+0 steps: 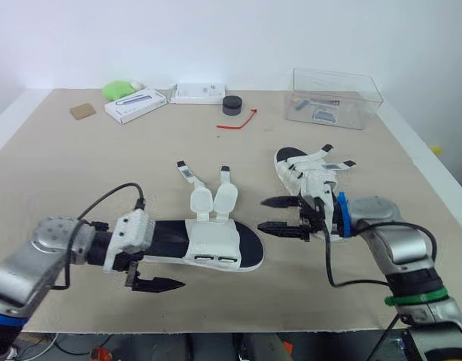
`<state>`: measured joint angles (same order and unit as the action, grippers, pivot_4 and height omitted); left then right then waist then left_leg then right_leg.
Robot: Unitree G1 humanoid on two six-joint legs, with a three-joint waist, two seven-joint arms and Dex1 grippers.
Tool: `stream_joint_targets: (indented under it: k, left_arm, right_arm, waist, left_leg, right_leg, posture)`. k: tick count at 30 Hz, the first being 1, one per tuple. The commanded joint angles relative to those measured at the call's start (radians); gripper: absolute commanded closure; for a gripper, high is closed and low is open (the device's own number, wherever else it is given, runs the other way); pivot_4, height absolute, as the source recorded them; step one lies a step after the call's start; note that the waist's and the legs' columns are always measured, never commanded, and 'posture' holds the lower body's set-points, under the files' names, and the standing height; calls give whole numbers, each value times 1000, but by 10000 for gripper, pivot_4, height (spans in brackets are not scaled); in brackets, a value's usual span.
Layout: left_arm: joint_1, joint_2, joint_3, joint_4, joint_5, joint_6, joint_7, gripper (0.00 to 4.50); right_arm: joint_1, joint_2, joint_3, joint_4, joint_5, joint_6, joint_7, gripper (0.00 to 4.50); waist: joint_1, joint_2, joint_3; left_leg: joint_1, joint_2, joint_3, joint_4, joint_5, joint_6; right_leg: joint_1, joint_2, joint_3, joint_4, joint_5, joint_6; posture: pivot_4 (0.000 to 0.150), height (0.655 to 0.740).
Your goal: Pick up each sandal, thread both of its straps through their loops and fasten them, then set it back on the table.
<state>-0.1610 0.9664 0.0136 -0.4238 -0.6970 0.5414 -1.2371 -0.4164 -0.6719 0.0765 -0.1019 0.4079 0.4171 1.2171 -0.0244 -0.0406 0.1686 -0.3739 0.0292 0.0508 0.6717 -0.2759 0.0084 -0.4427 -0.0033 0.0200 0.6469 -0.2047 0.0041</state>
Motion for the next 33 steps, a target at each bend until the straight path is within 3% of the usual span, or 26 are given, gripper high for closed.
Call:
stream_joint_targets:
  k: [1,2,6,15,24,33]
  left_arm:
    - [-65,-4,65,8,-155,167,55,0]
    - [-101,-22,72,39,-188,215,87,0]
    - [-203,-109,97,131,-246,310,209,0]
    - [-398,-306,145,403,-292,508,481,0]
    - [-469,-381,199,551,-314,652,562,0]
    - [-621,-491,316,860,-310,823,717,0]
  right_arm:
    - [27,-16,9,-95,30,23,11,27765]
    - [39,-15,22,-106,24,24,10,34390]
    - [54,9,48,-126,8,26,-30,43878]
    - [59,22,142,-168,-46,44,-82,43878]
    - [40,24,193,-148,-80,40,-76,43878]
    - [29,42,194,-151,-78,41,-86,43878]
  waist:
    - [2,0,0]
    - [2,0,0]
    - [3,0,0]
    - [3,-1,0]
    - [3,-2,0]
    - [3,-2,0]
  left_leg:
    - [0,0,0,0,0,0]
    - [0,0,-1,0,0,0]
    - [2,0,-1,1,0,0]
    - [0,-2,-1,1,0,0]
    - [-1,-3,-2,2,0,-1]
    - [-1,-3,-3,2,1,-1]
  right_leg:
    - [0,0,0,0,0,0]
    - [1,1,-1,0,0,0]
    - [2,1,-1,1,0,0]
    - [1,-1,0,1,0,0]
    - [1,-1,0,1,3,-5]
    - [1,-2,-1,1,4,-6]
  posture:
    - [1500,7400]
    - [1500,7400]
    - [1500,7400]
    - [1500,7400]
    - [1500,7400]
    - [1500,7400]
